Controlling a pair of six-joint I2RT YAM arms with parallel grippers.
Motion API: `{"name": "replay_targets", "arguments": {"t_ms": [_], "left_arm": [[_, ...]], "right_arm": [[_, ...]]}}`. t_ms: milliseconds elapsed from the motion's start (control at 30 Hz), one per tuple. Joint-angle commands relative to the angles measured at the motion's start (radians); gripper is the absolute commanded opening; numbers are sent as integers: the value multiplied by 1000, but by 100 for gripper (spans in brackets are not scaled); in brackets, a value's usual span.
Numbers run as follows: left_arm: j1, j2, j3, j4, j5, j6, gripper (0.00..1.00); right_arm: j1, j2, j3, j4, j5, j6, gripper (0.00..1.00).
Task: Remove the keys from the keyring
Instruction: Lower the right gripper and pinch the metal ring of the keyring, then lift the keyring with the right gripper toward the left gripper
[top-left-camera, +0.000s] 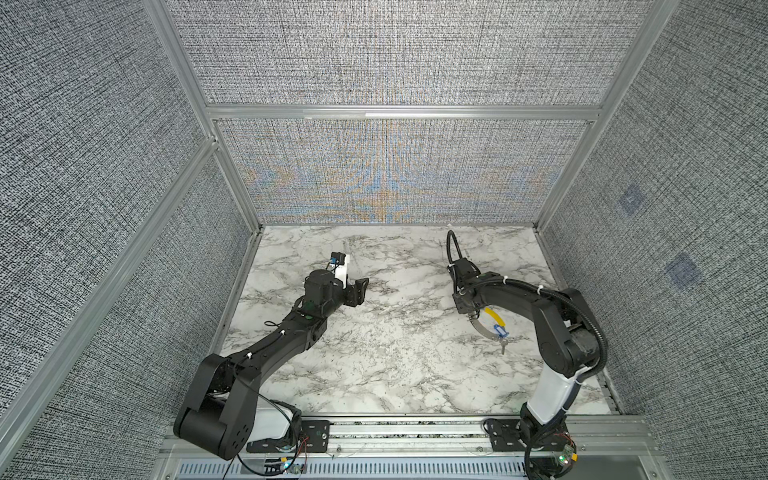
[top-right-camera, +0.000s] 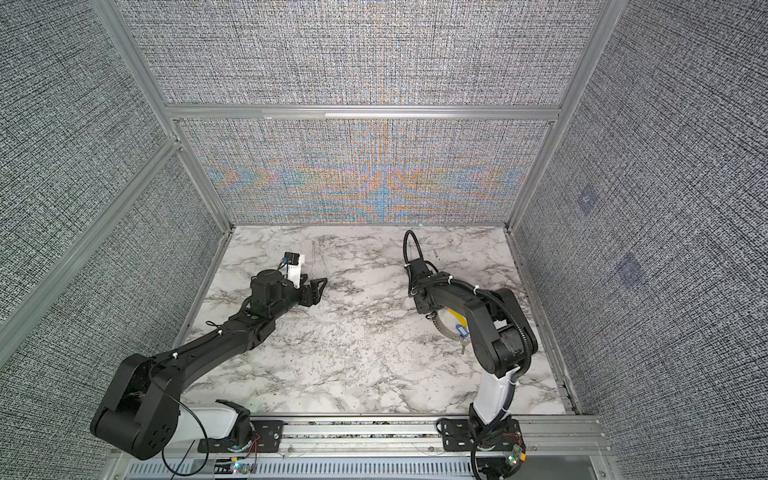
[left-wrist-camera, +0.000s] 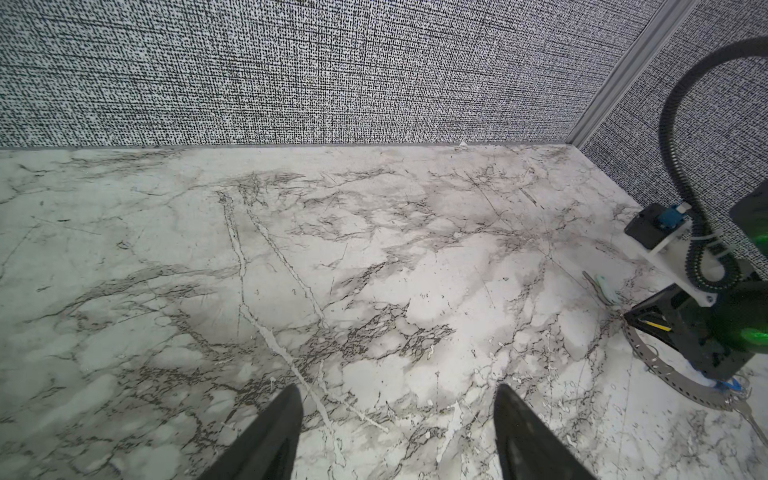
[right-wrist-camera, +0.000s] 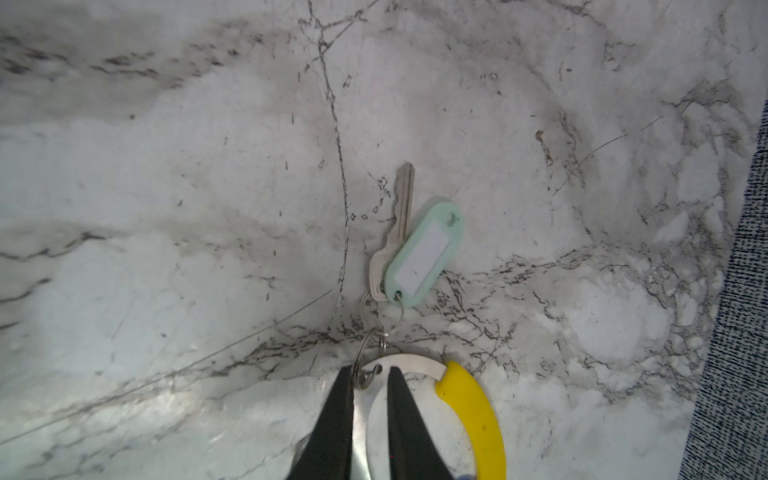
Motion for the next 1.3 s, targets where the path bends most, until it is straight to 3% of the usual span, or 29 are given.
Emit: {"name": "replay_targets", "arguments": {"t_ms": [0,367,833,1267], "left_arm": [[-1,4,13,-5,9,14,74],[-8,6,25,-29,4,22,74],[-15,19,36,-37,1,21,74],[-18,26,45,-36,0,19,74]], "right_arm": [[1,11,7,0,9,3,18],[0,26,7,2,18,-8,14],[0,46,14,-5,42,-19,18],[25,1,15,-26,49,-77,5]]}}
